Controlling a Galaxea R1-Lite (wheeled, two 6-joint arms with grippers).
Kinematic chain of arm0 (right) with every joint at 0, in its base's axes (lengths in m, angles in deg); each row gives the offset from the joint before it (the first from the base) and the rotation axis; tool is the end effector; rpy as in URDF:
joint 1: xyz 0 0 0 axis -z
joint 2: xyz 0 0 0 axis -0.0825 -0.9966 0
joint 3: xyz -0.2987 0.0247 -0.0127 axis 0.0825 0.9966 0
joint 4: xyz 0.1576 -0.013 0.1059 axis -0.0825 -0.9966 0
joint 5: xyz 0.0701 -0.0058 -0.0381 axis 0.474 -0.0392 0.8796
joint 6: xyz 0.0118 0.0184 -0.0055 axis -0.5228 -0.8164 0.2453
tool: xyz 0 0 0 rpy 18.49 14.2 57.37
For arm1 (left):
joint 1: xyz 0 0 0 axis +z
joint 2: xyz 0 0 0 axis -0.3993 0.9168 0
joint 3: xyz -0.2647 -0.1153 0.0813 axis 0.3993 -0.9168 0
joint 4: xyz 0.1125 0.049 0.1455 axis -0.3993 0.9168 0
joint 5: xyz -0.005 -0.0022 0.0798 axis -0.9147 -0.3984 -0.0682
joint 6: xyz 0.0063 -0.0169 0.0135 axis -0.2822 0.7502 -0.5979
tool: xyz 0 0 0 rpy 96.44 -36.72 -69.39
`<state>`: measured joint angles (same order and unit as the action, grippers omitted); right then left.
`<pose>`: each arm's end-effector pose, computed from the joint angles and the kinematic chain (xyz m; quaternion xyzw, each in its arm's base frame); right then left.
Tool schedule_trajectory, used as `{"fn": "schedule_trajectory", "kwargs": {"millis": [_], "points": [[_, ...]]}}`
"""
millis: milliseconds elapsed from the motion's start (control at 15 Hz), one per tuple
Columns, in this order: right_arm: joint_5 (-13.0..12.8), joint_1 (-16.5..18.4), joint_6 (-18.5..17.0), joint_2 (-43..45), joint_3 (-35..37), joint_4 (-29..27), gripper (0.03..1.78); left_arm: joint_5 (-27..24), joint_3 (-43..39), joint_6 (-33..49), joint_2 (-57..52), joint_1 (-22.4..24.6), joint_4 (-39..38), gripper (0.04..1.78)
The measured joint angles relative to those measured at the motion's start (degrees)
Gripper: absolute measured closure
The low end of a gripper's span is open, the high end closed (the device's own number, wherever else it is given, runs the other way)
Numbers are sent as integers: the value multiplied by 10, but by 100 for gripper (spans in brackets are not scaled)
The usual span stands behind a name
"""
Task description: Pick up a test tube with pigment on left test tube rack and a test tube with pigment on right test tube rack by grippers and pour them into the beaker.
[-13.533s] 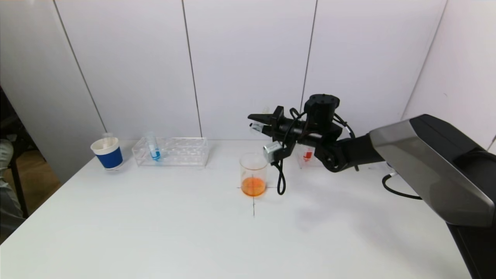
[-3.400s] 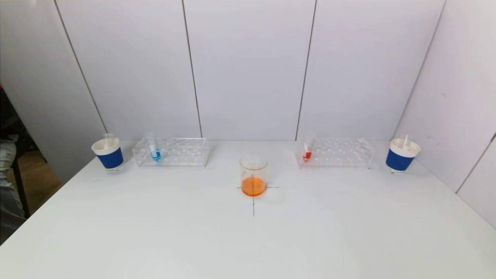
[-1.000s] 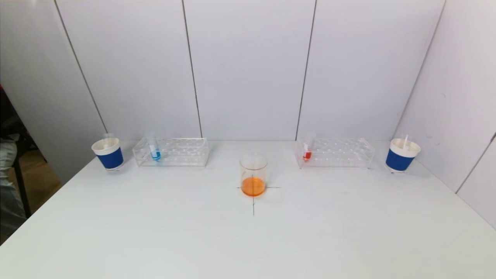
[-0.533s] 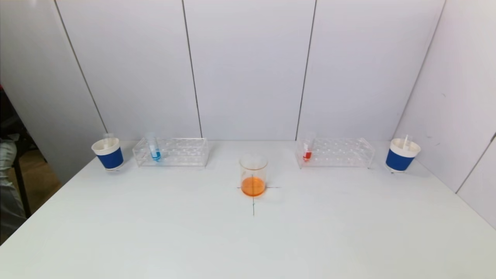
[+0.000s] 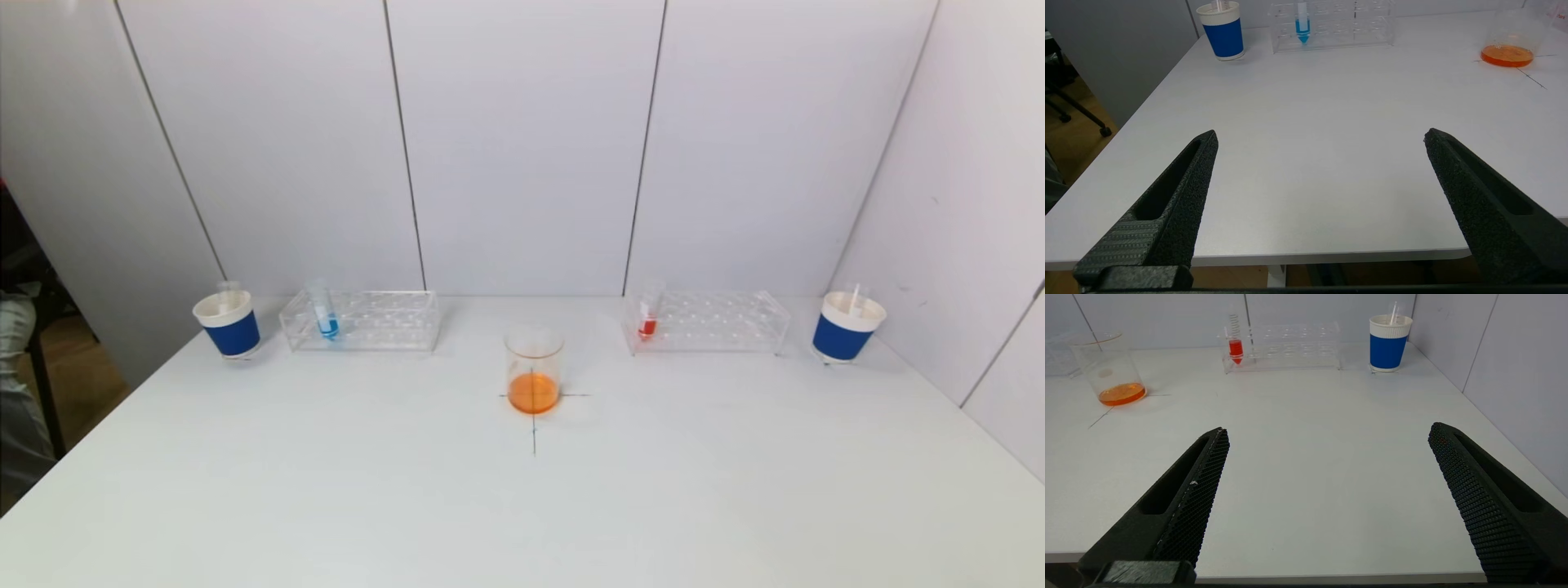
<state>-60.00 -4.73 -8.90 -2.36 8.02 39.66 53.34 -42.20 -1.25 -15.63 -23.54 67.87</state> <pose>-0.0228 -0.0004 0.0769 0.0222 -0.0079 -0.0089 0.9997 -0.0226 0.0001 0.0749 0.0245 0.0046 0.0012 0.9997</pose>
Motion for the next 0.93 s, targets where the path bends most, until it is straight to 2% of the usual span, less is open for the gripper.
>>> {"fn": "schedule_trajectory", "kwargs": {"millis": [933], "points": [[0, 0, 0, 0, 0, 0, 4, 0, 0, 0, 0, 0, 0, 6]]}}
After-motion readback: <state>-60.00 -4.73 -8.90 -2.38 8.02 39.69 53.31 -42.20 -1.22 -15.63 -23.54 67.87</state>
